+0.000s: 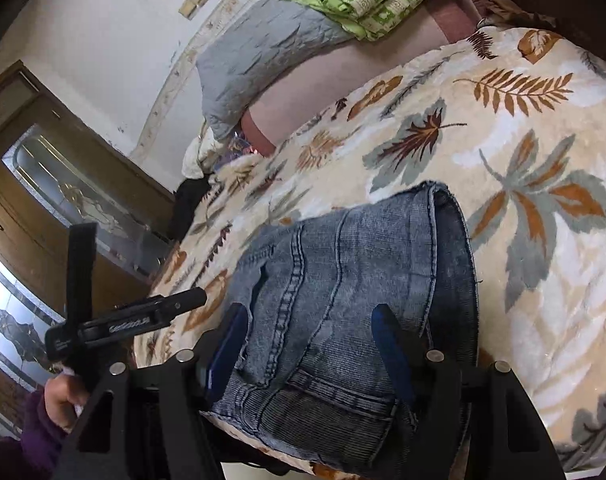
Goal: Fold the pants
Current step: 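Press the folded jeans bundle flat with both grippers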
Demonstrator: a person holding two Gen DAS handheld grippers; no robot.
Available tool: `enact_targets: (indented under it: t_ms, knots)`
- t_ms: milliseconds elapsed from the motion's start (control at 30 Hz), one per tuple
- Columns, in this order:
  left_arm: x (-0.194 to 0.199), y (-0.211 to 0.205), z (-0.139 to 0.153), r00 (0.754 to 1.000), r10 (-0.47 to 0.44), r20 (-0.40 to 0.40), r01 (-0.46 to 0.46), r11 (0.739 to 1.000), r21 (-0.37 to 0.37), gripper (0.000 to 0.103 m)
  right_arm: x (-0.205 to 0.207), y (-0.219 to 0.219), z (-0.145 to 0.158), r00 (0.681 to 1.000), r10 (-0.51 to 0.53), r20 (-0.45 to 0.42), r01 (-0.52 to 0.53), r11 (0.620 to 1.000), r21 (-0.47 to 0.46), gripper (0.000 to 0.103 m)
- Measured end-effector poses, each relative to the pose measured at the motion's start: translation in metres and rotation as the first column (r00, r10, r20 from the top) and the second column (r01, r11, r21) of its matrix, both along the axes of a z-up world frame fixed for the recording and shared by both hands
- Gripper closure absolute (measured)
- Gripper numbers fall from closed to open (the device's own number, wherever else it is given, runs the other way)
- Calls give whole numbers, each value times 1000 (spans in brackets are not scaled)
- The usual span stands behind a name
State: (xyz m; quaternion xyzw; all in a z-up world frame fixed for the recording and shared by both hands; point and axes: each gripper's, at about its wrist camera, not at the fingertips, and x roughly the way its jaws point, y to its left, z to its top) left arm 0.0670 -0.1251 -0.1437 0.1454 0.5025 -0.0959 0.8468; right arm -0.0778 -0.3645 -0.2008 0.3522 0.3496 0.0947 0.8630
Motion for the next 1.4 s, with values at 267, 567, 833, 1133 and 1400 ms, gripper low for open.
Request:
enact_targets:
  t_ms: [267, 567, 833, 1133, 1400]
  knots:
    - [0, -10, -38, 994, -38, -102, 41, 999, 33, 0, 16, 9, -20, 992, 31, -120, -38, 998, -55, 35]
    - [-1, -18, -47, 993, -53, -103, 58, 997, 48, 0, 23, 11, -24, 991, 37, -130, -45, 997, -64, 29]
    - [-7, -12, -27, 996, -50, -73, 53, 998, 39, 0, 9, 9, -10, 998, 17, -63, -21, 998, -61, 29]
    - [-16, -3, -5, 998, -49, -38, 49, 999, 16, 0, -12, 20, 19, 996, 39, 74, -32, 994, -104, 29]
    - [-19, -9, -27, 994, -56, -89, 61, 997, 46, 0, -2, 22, 3, 998, 47, -38, -51, 991, -122, 29]
